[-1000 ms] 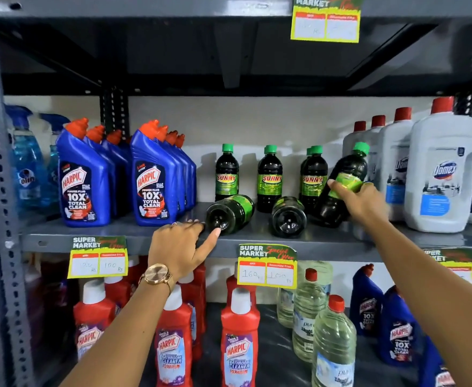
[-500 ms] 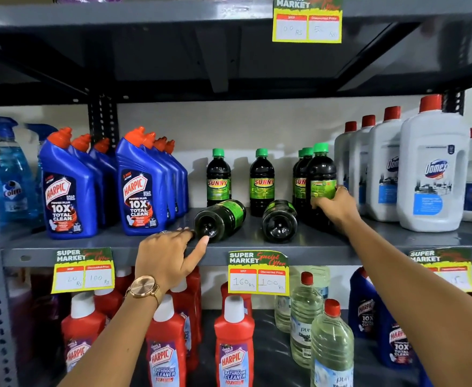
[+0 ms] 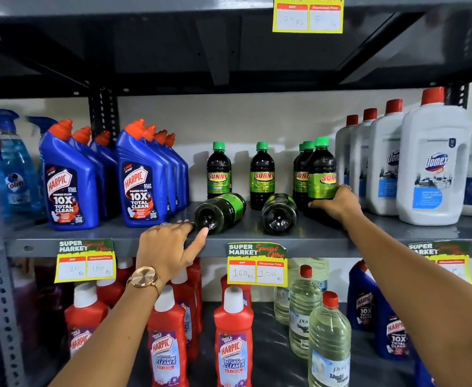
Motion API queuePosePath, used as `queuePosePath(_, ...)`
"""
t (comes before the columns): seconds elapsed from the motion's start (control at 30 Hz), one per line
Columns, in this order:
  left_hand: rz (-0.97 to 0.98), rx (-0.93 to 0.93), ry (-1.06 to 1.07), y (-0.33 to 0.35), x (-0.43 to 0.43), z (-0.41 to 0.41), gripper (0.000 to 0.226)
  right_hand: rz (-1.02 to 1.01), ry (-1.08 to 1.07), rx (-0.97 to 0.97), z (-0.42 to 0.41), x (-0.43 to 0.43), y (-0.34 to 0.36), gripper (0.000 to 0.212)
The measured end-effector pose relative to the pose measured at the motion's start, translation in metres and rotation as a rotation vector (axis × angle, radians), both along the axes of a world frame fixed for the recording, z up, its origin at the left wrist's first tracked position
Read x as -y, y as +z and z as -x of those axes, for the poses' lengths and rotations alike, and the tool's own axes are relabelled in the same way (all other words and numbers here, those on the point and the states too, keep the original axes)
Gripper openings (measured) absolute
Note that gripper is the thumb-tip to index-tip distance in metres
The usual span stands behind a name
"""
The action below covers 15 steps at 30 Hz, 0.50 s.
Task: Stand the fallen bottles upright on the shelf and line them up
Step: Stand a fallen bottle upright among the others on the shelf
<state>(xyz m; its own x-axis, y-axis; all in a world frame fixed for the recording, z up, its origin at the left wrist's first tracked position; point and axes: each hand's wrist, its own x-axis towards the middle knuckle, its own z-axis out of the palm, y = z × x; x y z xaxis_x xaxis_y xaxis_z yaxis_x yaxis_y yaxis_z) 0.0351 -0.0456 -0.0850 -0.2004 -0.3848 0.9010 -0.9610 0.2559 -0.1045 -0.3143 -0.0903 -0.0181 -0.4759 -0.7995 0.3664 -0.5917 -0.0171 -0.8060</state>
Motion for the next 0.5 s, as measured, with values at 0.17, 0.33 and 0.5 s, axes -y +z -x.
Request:
queuePosePath(0.17, 0.028, 0.008, -0.01, 0.001, -0.001, 0.001, 0.057, -0.017, 0.013, -0.028, 0.007, 0.013, -0.006, 0.109)
queuePosePath(0.33, 0.031, -0.002, -0.028, -0.001, 0.001, 0.002, 0.055, -0.044, 0.022, -0.047, 0.002, 0.0, -0.001, 0.063)
queuePosePath(0.5, 0.042, -0.008, -0.033, -0.001, 0.002, 0.002, 0.054, -0.039, -0.013, -0.157, 0.001, 0.001, 0.0, 0.079)
